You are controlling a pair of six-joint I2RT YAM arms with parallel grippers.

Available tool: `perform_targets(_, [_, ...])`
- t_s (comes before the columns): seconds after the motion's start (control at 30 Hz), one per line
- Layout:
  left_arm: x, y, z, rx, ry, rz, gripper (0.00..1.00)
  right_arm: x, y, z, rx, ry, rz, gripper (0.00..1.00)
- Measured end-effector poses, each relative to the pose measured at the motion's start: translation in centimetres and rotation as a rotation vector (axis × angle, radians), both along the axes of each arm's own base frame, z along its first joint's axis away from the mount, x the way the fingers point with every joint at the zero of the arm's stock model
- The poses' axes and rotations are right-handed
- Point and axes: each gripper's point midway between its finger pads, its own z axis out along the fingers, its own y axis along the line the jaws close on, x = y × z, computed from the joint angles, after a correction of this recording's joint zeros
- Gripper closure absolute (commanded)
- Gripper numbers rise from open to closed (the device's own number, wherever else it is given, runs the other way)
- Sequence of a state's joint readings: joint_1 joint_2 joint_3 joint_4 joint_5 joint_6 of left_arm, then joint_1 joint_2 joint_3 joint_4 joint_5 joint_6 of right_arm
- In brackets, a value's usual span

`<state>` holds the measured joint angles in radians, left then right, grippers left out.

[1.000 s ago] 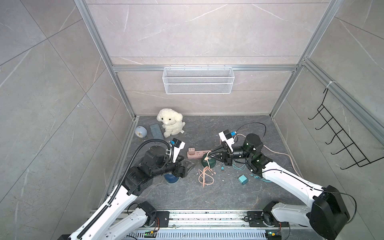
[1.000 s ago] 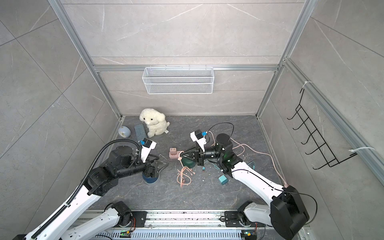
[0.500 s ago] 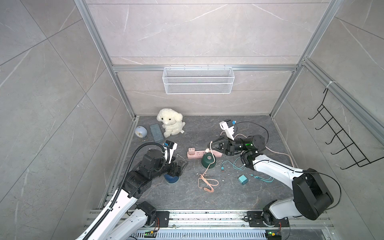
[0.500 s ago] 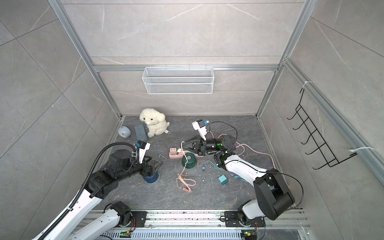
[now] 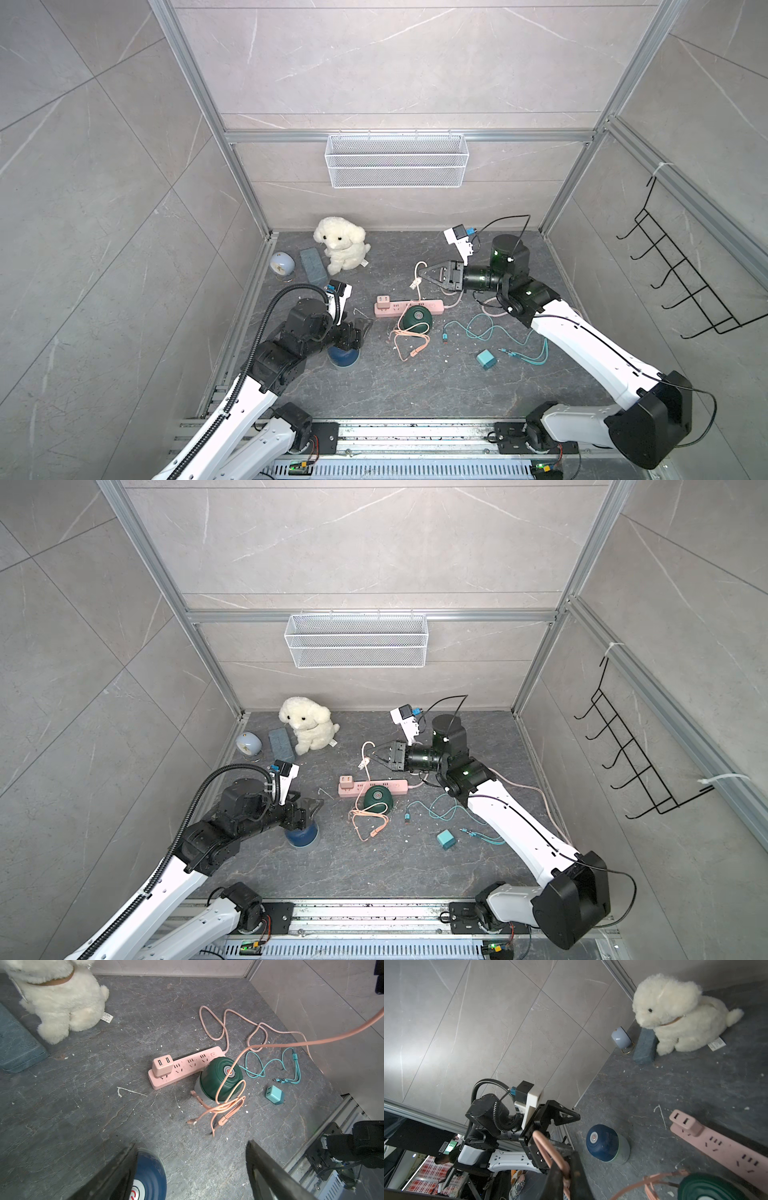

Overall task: Charge the cordless meat grinders
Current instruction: Pick up the charging cable from the center of the board.

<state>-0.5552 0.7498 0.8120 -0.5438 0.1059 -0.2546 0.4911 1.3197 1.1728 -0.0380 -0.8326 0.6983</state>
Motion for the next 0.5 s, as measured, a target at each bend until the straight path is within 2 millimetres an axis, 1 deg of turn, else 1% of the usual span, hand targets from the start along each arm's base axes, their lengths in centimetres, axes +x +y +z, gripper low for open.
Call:
perform_targets(0.2, [0.5, 0.5, -0.2, 0.013, -0.009, 0.030, 0.17, 0.0, 0.0, -0.1, -0.044, 0.085, 0.003, 0.94])
perform_targets(0.5, [0.8, 0.8, -0.3, 0.024, -0.011, 0.049, 0.17, -0.2, -0.1, -1.2, -0.092, 0.184, -0.001, 0.94])
